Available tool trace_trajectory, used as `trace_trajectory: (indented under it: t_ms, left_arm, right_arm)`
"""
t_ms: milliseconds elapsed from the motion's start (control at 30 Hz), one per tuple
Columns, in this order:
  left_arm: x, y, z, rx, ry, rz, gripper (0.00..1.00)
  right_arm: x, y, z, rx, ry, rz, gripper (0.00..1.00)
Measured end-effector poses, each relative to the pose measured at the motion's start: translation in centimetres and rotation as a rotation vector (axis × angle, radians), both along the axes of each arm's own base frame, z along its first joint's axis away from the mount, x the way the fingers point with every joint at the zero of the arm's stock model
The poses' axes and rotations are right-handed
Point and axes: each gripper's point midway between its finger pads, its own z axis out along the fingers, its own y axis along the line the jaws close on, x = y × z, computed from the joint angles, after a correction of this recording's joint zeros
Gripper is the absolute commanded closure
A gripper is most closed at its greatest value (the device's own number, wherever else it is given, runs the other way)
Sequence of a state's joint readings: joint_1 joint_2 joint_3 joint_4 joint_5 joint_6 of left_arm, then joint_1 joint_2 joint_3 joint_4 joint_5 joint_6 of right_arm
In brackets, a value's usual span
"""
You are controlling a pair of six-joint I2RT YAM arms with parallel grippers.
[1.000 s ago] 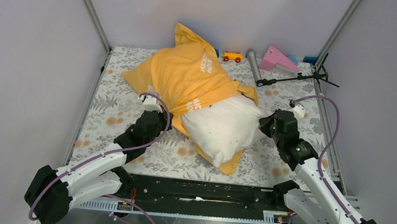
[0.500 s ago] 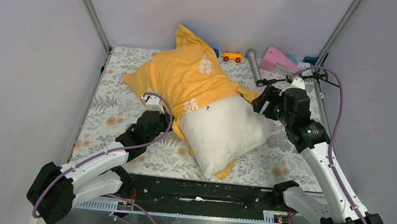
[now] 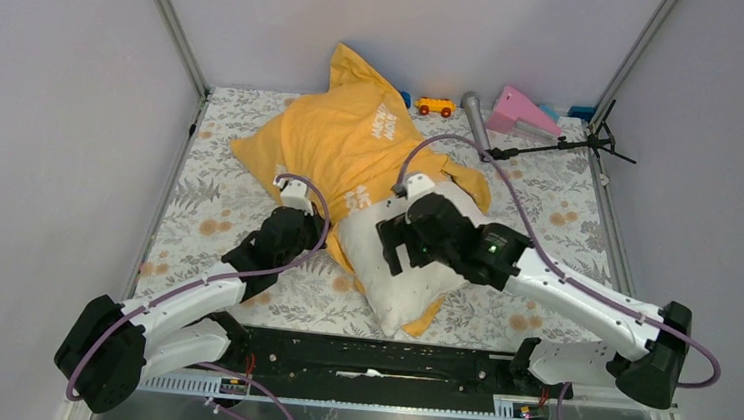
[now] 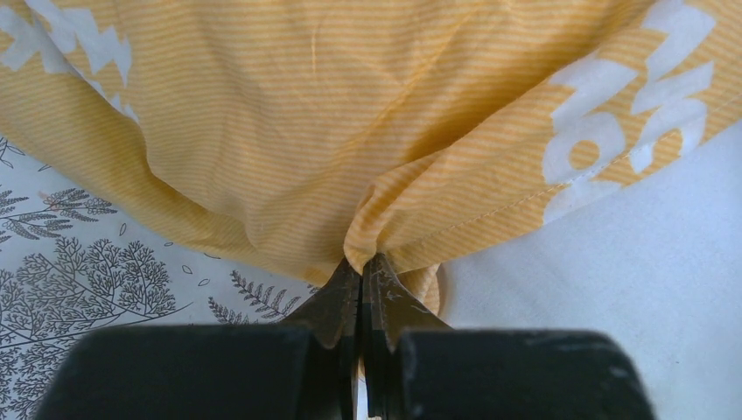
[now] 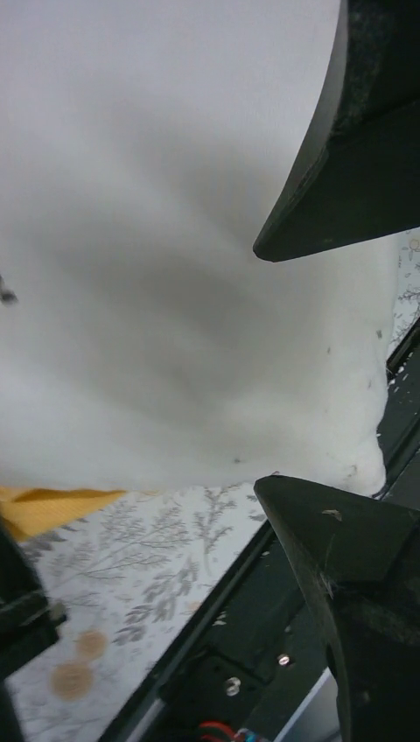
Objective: Remove the pillowcase from the pillow
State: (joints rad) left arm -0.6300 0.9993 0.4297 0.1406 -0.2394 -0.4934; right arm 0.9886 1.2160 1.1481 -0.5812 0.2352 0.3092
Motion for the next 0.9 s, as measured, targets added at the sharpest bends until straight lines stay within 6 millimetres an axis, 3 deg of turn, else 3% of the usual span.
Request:
trace_trajectory:
  t_ms: [100,267,300,333,367,400,433,467,567,667,833,900]
  left_arm:
    - [0.0,0.0,0.0,-0.001,-0.002,0.0,1.0]
    - [0.1,-0.1,0.1,-0.003,-0.005,0.0,1.0]
    - [0.1,-0.1,0.2,-0.005,-0.006,0.0,1.0]
    - [0.1,-0.1,0.2,-0.005,-0.008,0.001,1.0]
    - [0.1,-0.1,0.2,-0.006,-0.008,0.002,1.0]
    - [0.1,0.0,0.2,-0.005,-0.009,0.004,1.0]
    - [0.1,0.0,0.2,-0.005,-0.009,0.004,1.0]
    - [0.2,0.1,0.3,-0.004,-0.012,0.011,1.0]
    - [0.4,0.4,0.6,-0.012,-0.021,0.034,1.0]
    - [0.5,0.6,1.1,-0.039,-0.027,0.062,1.0]
    - [0.9,0.6,1.6,-0.113,-0.017,0.096,1.0]
    - [1.1,0.6,2.0,-0.137,-0.017,0.116,1.0]
  right_arm:
    - [-1.6,1.2,-1.9,-0.069,0.02,0.063,0.0]
    - [-1.2,-0.1,-6.6,-0.22,0.038,0.026,0.05]
    - [-1.1,-0.4,-7.4,-0.242,0.036,0.017,0.13]
    - [-1.0,-0.4,-7.9,-0.252,0.034,0.011,0.28]
    - [-0.8,-0.5,-8.2,-0.257,0.031,0.007,0.47]
    - [-0.6,-0.5,-8.5,-0.26,0.026,-0.001,0.75]
    - [-0.4,-0.5,-8.7,-0.258,0.024,-0.012,0.95]
    - [-0.1,-0.5,-8.8,-0.255,0.022,-0.025,1.0]
    - [1.1,-0.9,-8.9,-0.23,0.014,-0.088,1.0]
    - [2.7,-2.8,-8.6,-0.169,0.01,-0.186,1.0]
    - [6.8,-10.9,-4.5,0.1,-0.06,-0.487,1.0]
    - [7.1,-14.5,-2.5,0.194,-0.12,-0.605,1.0]
